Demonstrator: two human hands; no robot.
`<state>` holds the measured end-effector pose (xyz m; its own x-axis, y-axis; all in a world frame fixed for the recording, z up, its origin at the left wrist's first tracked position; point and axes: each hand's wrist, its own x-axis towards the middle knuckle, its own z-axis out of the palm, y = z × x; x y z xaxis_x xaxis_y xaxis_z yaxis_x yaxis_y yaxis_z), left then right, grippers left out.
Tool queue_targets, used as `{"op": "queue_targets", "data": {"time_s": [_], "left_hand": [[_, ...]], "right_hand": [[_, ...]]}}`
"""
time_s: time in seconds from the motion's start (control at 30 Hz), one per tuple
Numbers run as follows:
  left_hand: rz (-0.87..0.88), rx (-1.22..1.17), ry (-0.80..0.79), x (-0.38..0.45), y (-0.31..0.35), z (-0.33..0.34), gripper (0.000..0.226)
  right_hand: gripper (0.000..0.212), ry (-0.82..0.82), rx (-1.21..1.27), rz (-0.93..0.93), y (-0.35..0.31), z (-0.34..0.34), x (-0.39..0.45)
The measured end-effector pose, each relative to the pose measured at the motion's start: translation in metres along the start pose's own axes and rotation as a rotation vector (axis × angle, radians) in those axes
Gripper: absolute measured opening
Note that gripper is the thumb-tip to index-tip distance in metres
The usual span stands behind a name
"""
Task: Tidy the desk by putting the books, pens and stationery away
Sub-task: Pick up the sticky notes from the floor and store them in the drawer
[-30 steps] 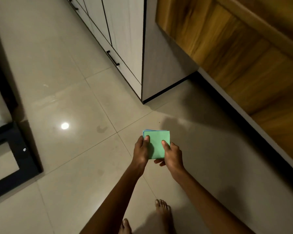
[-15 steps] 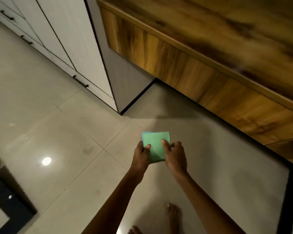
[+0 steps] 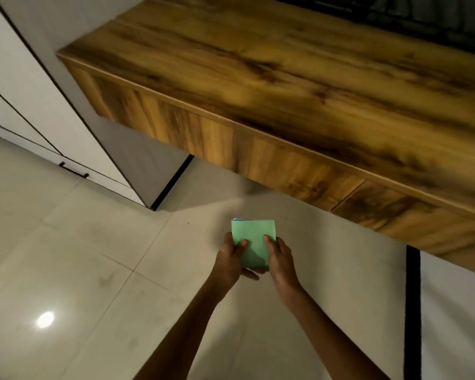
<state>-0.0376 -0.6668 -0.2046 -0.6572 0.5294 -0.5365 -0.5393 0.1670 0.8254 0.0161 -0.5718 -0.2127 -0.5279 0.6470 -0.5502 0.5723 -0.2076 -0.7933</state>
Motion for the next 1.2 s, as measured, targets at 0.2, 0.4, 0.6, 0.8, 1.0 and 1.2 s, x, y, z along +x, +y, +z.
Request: {"op": "queue_targets", "data": {"time_s": [0.2,0.4,0.6,0.8,1.0,1.2], "left_hand": [[0.107,0.268,0.157,-0.003,0.036,0.022,0.007],[0.298,0.194,0.162,-0.009,0.113,0.014,0.020],[0.481,0.192,0.228,0.022,0.185,-0.010,0.020],[0.456,0.529,0.439,0.080,0.251,-0.037,0.029],[0.392,0.671,0.420,0.126,0.282,-0.059,0.036],[0.411,0.867,0.421,0.142,0.282,-0.070,0.037]], "right_hand": [[0.017,-0.031,-0.060,-0.123,-0.038,-0.044,-0.010],[0.023,-0.043,0.082,-0.213,-0.107,-0.051,-0.019],[0.026,0.104,0.282,-0.281,-0.195,-0.026,-0.012],[0.025,0.282,0.352,-0.202,-0.259,0.014,0.025],[0.017,0.563,0.098,-0.140,-0.282,0.051,0.049],[0.019,0.646,0.010,-0.140,-0.281,0.069,0.049]]}}
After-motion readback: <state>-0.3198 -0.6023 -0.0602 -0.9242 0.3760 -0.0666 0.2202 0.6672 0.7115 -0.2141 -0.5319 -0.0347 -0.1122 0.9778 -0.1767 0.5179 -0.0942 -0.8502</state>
